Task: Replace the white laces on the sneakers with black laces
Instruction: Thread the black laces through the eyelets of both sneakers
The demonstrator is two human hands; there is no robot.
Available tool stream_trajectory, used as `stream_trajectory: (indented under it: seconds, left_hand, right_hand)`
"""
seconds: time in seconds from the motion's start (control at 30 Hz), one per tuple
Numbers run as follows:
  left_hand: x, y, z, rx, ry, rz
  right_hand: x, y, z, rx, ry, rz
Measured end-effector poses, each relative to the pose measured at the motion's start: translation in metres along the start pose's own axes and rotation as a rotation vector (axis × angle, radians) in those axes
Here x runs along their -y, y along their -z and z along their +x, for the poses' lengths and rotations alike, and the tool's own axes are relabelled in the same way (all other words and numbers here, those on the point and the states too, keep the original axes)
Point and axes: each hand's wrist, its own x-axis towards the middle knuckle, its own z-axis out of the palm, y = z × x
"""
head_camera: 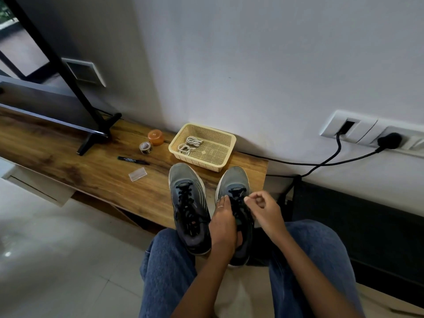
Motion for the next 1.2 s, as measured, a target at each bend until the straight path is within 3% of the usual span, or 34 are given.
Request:
stream_trajectory:
  seconds: [0.13,0.27,0.53,0.73,0.83,0.93,1.2]
  left_hand:
    - [-0.002,0.004,-0.002,-0.022,0.029,-0.015]
    - [-0.002,0.006,-0.002,-0.052,0.030,-0.028]
    - [-0.005,0.010,-0.003,-0.038,0.087,-0.091]
    - [0.003,0.008,-0.003,-0.037,0.124,-0.097]
    - [0.005,0.005,-0.007,-0.033,0.114,-0.086]
    - [0.003,0.003,-0.010,-0.016,0.106,-0.074]
    - [0.001,0.003,-0.013,0.008,0.038,-0.043]
  right_hand:
    - [-0.005,-0.008,-0.010,0.134,0.133,-0.342]
    - [-0.012,-0.023,-0.011,-0.015,0.203,-0.534]
    - [-0.014,-0.022,-0.018,-0.108,0.153,-0.569]
    - [-0.008,-0.015,-0.012,0.015,0.172,-0.574]
    - [-0.003,-0.007,-0.008,0.103,0.124,-0.439]
    - [0.004,-0.009,-0.001,0.037,0.153,-0.343]
    - [0.026,-0.033,0.028,0.090,0.103,-0.640]
